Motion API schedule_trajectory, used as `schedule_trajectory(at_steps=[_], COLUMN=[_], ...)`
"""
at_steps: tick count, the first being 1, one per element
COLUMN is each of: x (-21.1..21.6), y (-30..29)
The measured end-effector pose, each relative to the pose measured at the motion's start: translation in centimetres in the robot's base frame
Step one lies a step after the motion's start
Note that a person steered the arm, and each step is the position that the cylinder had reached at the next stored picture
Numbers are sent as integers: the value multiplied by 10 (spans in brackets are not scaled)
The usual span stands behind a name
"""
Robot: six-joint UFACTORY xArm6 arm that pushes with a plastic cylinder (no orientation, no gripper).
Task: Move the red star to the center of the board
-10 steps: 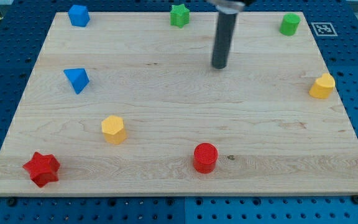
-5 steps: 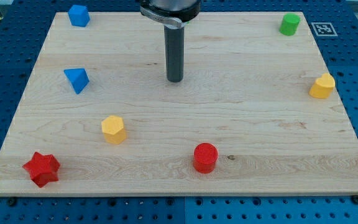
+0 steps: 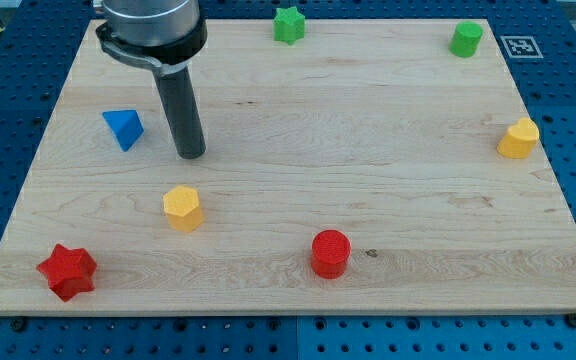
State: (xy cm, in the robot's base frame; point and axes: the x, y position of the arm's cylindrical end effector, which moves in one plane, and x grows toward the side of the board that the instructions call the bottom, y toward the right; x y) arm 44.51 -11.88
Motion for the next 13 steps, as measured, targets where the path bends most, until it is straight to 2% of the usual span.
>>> schedule_trajectory(at_steps=[1, 2, 5, 6, 8, 10, 11, 13], x=[7, 31, 161, 172, 173, 172, 157, 128], y=[-17, -64, -160, -162, -109, -108, -106, -65])
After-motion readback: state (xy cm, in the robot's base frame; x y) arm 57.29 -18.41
